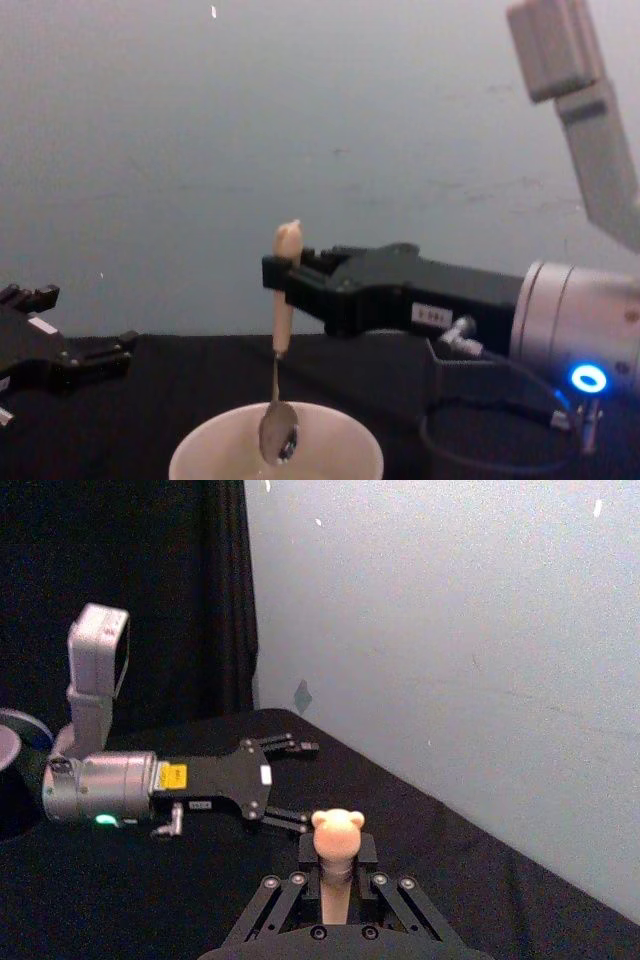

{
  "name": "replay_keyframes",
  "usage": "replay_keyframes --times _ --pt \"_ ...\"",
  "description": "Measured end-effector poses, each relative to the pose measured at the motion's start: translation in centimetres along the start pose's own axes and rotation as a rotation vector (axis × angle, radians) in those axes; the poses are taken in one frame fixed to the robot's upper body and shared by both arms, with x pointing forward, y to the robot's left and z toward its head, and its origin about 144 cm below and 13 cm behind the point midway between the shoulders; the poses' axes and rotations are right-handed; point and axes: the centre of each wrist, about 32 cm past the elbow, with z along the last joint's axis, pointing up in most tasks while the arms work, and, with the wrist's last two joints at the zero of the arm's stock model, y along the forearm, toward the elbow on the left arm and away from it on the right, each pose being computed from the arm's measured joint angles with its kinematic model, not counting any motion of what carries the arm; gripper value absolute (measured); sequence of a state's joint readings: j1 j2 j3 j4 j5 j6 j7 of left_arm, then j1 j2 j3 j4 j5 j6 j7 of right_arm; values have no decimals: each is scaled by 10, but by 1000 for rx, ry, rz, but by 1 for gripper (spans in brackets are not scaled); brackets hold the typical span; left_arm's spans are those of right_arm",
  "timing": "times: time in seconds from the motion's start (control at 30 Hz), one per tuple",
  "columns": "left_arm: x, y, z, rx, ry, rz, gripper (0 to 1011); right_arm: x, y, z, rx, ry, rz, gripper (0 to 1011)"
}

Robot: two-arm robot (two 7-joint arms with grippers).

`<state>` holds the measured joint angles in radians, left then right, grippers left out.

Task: Pick up the stirring spoon with one hand, stir inside the cup, then place it back in its original position.

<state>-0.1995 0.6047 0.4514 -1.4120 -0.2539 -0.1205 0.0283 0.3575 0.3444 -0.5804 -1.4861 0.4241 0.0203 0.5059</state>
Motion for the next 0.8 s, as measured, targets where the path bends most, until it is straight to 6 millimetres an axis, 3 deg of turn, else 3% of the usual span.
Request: replay_keyframes --times 0.3,0.8 --pt "0 0 0 0 0 0 1001 -2 10 -16 -31 -12 -19 204" --pt "0 0 0 0 0 0 1001 -4 11 -22 -48 -13 -30 204"
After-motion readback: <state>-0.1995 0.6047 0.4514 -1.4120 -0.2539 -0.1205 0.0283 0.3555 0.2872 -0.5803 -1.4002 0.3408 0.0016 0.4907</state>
